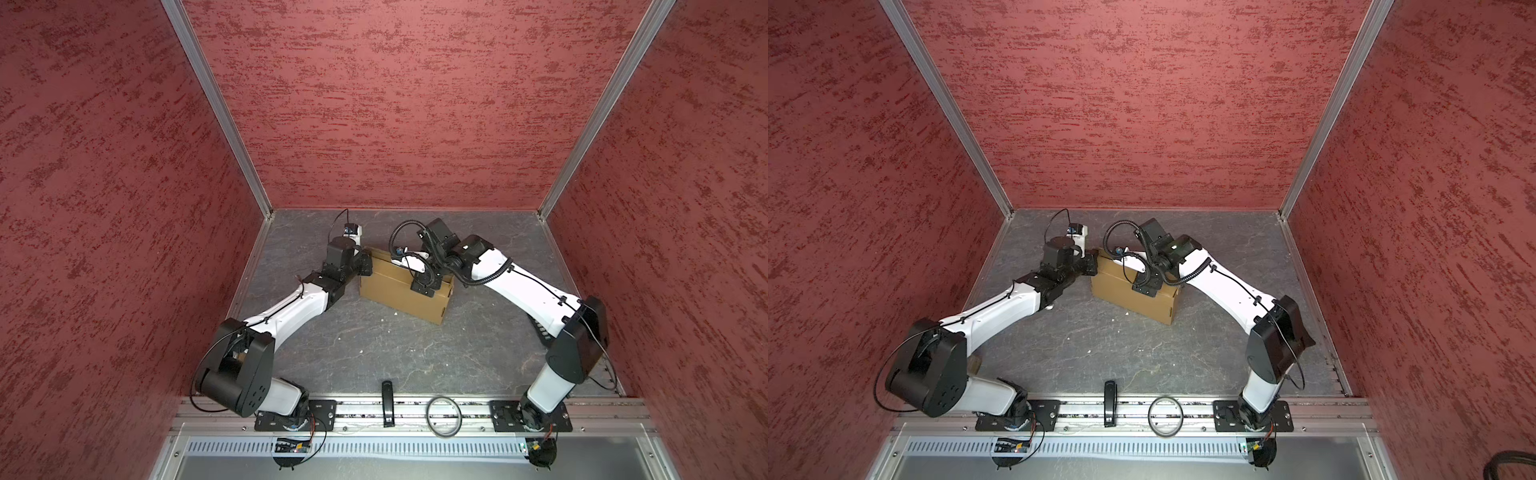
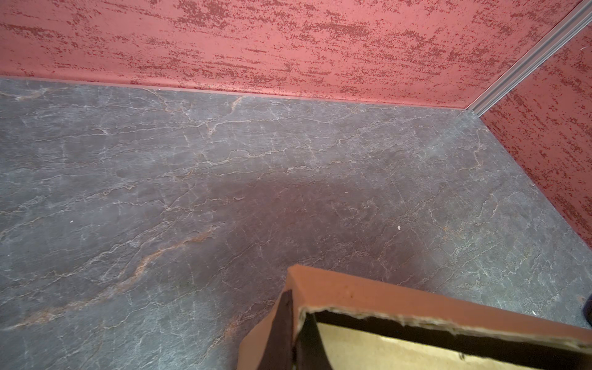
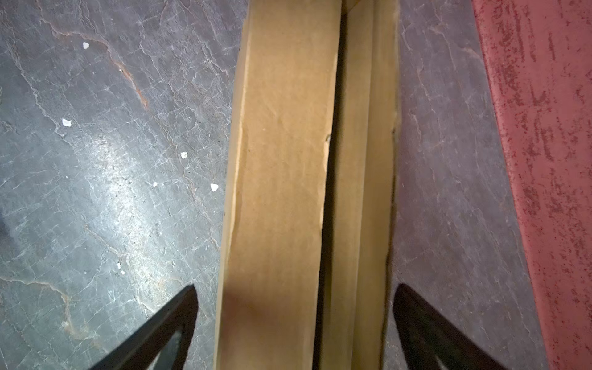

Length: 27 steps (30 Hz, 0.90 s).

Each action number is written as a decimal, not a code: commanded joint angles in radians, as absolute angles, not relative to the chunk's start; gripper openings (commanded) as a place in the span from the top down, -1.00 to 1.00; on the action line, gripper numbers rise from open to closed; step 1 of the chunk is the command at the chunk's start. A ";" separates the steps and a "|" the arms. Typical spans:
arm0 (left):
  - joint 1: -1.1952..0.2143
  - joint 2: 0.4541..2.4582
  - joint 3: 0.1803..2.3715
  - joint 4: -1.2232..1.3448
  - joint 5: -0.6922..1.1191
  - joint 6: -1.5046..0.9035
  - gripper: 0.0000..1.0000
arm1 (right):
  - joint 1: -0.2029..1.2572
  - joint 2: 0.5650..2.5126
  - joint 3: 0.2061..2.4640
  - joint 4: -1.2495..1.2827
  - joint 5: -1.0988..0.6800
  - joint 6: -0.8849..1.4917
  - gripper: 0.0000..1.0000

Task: Assemble paper box
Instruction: Fold and tuck the lid into the gap.

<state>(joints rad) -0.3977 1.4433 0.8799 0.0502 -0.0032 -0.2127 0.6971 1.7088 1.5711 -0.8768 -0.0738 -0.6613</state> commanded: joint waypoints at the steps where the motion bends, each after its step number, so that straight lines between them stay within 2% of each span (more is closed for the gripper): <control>1: -0.401 1.474 0.837 -0.091 0.009 -0.218 1.00 | 0.704 1.665 1.544 -0.841 -0.074 -0.660 -0.90; 10: -0.401 1.477 0.837 -0.091 0.009 -0.221 1.00 | 0.709 1.665 1.519 -0.815 -0.055 -0.649 -0.91; 27: -0.400 1.482 0.838 -0.086 0.011 -0.224 0.98 | 0.732 1.639 1.442 -0.731 0.000 -0.614 -0.77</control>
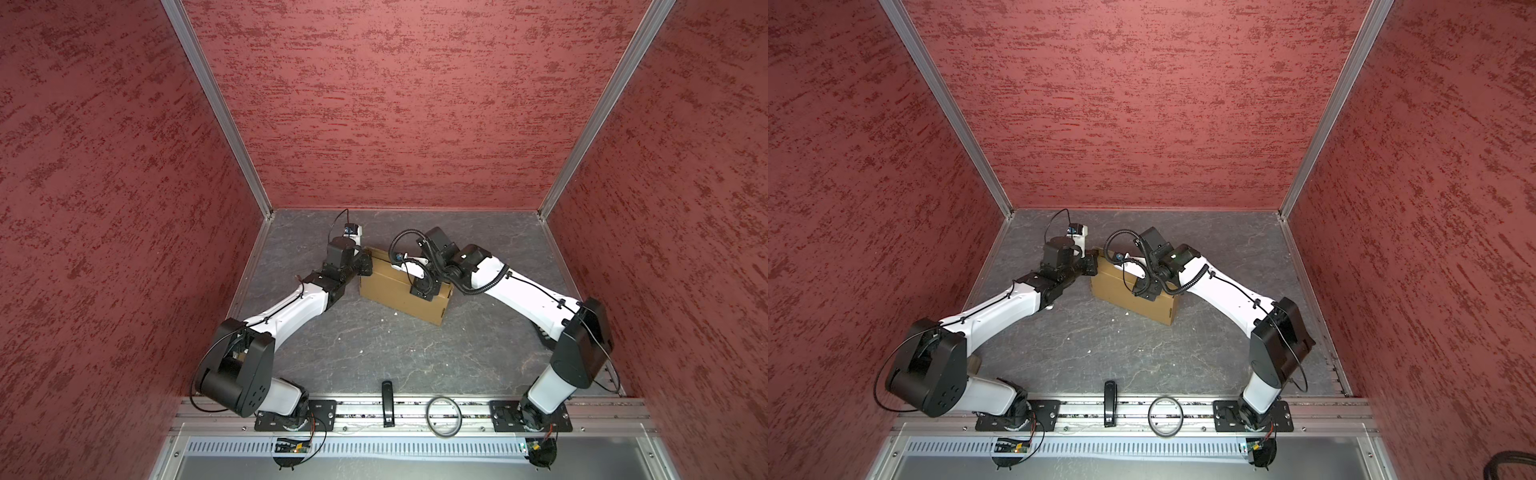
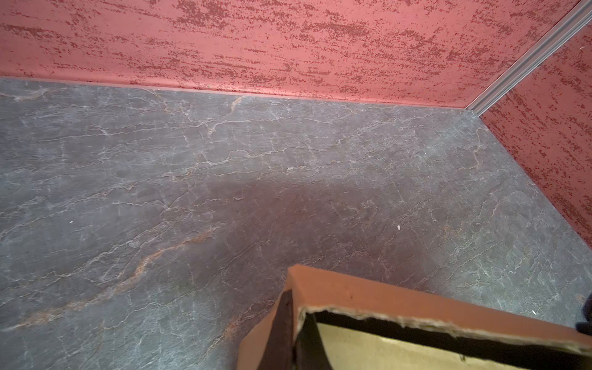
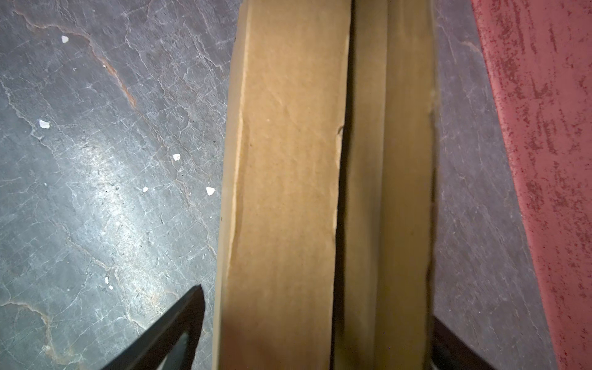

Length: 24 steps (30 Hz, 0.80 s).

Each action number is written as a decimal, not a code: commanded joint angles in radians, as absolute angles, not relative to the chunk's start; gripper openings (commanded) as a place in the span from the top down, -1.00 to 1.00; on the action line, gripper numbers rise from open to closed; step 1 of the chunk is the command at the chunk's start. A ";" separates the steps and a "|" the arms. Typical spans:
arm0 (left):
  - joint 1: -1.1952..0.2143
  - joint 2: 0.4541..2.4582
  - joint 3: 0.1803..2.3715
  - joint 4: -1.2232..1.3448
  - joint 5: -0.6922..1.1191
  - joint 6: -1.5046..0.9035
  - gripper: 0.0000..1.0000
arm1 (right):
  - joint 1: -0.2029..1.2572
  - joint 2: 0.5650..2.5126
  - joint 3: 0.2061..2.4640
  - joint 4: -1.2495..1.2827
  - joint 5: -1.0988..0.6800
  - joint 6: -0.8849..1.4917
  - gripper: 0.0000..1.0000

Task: Assemble paper box
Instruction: Fold and tuck the lid into the gap.

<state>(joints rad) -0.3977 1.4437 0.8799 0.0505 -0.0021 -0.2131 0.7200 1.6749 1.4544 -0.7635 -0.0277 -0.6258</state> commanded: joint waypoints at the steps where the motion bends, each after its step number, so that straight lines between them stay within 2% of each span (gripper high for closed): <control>1: -0.400 1.482 0.838 -0.086 0.011 -0.224 0.98 | 0.733 1.637 1.438 -0.727 0.000 -0.609 -0.77; 24: -0.402 1.474 0.829 -0.085 0.012 -0.236 0.96 | 0.781 1.620 1.377 -0.637 0.058 -0.558 -0.61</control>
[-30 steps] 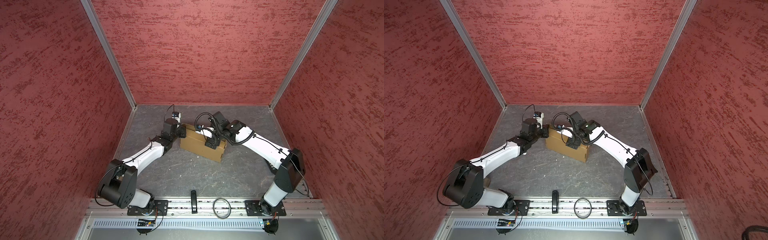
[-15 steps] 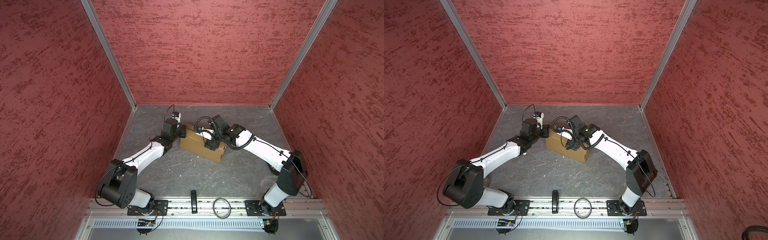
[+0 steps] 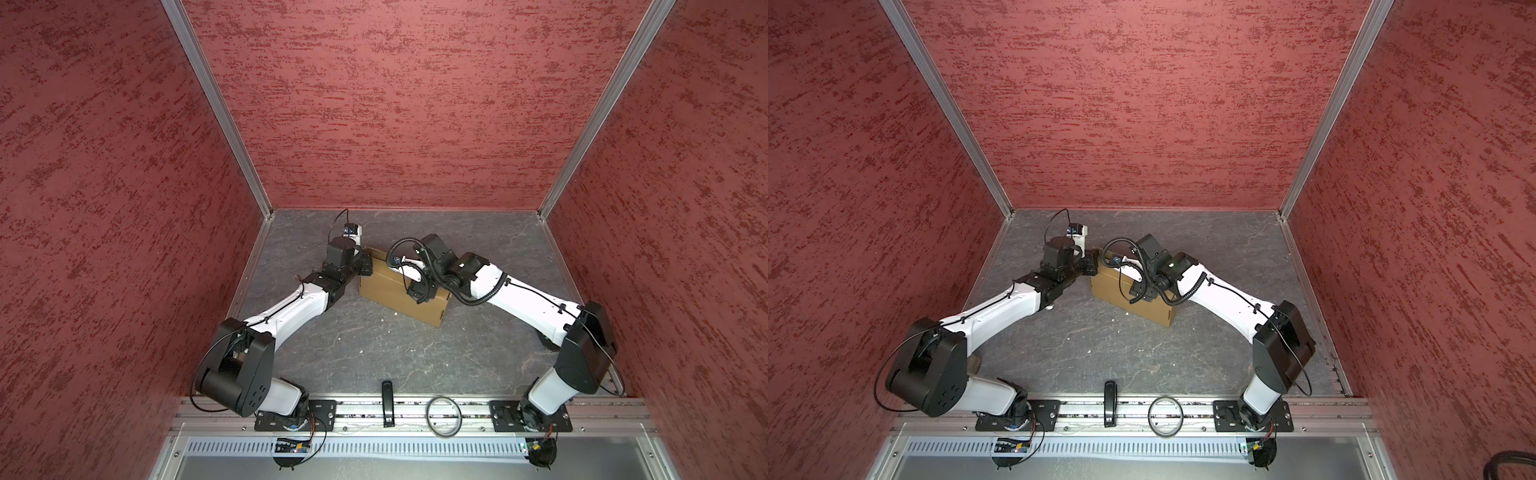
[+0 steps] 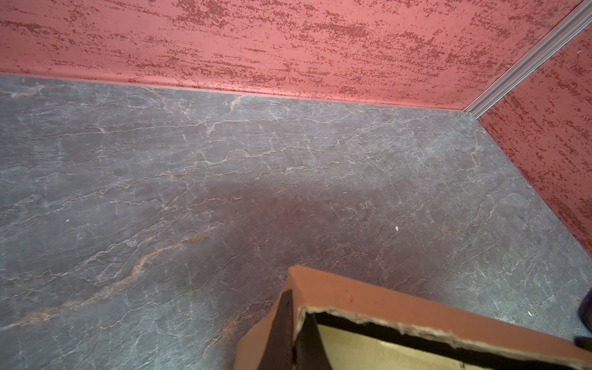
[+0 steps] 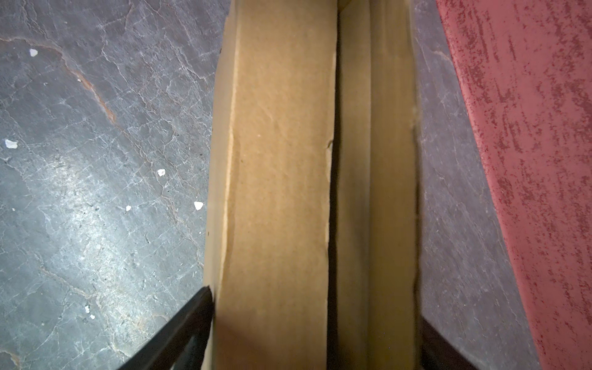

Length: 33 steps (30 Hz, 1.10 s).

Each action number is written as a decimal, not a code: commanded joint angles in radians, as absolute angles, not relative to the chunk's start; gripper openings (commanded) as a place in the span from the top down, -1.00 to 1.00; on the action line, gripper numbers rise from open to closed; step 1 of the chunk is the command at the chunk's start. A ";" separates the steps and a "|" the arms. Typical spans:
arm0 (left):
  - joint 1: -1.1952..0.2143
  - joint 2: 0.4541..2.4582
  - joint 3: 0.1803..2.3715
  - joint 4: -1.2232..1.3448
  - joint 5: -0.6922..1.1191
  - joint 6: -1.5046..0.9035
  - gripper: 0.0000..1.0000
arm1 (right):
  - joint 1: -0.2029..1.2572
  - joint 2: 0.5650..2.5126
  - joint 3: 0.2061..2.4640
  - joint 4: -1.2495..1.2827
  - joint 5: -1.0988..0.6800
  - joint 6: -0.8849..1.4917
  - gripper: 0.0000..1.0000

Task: Assemble paper box
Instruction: Fold and tuck the lid into the gap.

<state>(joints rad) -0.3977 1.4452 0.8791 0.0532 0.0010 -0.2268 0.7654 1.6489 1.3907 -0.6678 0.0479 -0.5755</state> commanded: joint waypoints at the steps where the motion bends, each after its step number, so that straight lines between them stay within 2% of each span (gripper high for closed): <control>1: -0.401 1.472 0.828 -0.085 0.011 -0.236 0.95 | 0.783 1.620 1.376 -0.636 0.058 -0.558 -0.60; 21: -0.400 1.450 0.816 -0.089 0.006 -0.249 0.87 | 0.815 1.600 1.325 -0.598 0.089 -0.536 -0.42; 33: -0.398 1.393 0.794 -0.103 0.008 -0.258 0.67 | 0.832 1.610 1.309 -0.581 0.095 -0.521 -0.35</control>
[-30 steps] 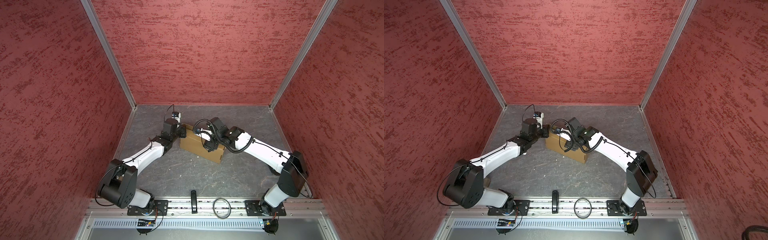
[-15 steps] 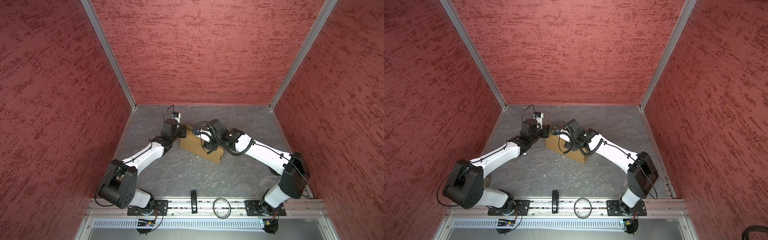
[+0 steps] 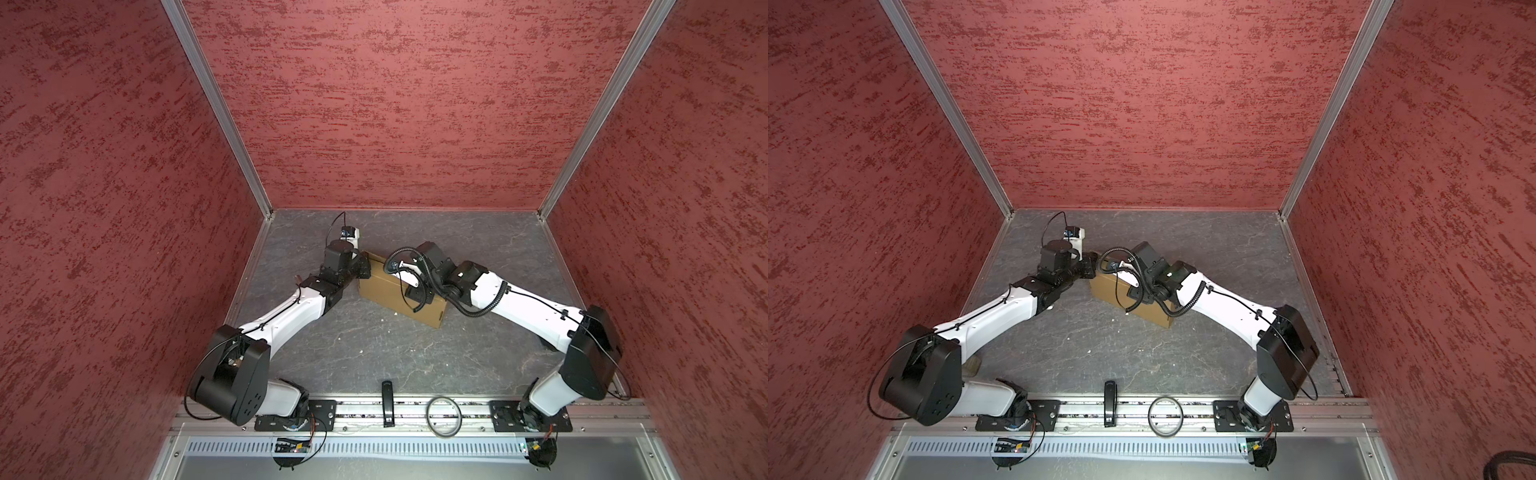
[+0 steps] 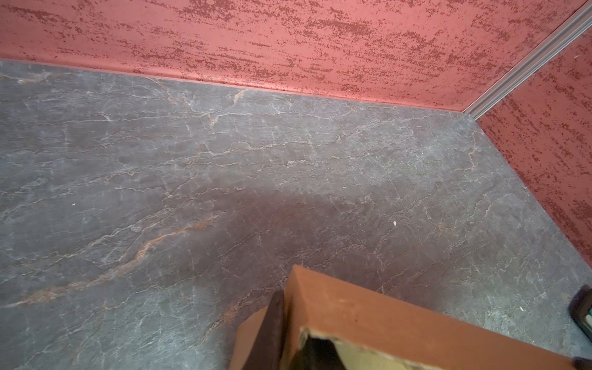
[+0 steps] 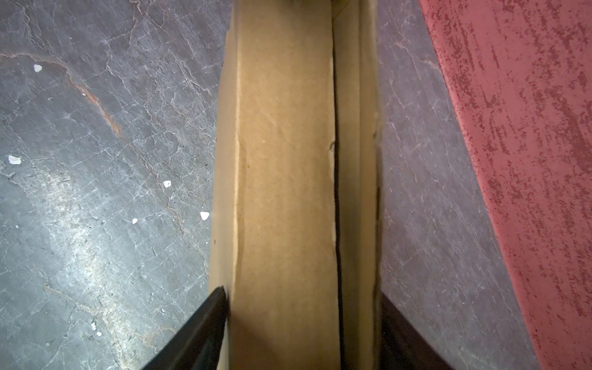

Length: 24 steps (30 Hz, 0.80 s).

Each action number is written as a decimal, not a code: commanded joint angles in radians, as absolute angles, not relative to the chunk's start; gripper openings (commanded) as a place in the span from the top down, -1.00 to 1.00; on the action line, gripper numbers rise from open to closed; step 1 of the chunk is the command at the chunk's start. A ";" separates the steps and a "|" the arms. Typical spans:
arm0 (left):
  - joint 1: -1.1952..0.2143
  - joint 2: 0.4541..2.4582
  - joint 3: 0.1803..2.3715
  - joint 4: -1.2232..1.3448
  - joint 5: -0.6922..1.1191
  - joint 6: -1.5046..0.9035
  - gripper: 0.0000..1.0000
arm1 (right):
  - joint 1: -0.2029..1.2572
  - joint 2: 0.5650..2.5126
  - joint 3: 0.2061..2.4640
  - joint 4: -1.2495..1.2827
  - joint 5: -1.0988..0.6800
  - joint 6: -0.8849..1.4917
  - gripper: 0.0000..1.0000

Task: Assemble paper box
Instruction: Fold and tuck the lid into the gap.

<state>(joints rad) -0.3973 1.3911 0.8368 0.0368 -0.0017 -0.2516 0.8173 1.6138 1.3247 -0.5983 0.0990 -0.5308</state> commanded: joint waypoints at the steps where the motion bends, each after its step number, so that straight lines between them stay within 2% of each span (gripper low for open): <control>1: -0.399 1.385 0.793 -0.105 0.008 -0.259 0.64 | 0.831 1.611 1.309 -0.582 0.095 -0.520 -0.34; 12: -0.394 1.338 0.780 -0.130 0.000 -0.259 0.28 | 0.838 1.620 1.300 -0.569 0.089 -0.505 -0.32; 24: -0.393 1.305 0.784 -0.149 0.006 -0.255 0.08 | 0.838 1.638 1.299 -0.567 0.092 -0.506 -0.29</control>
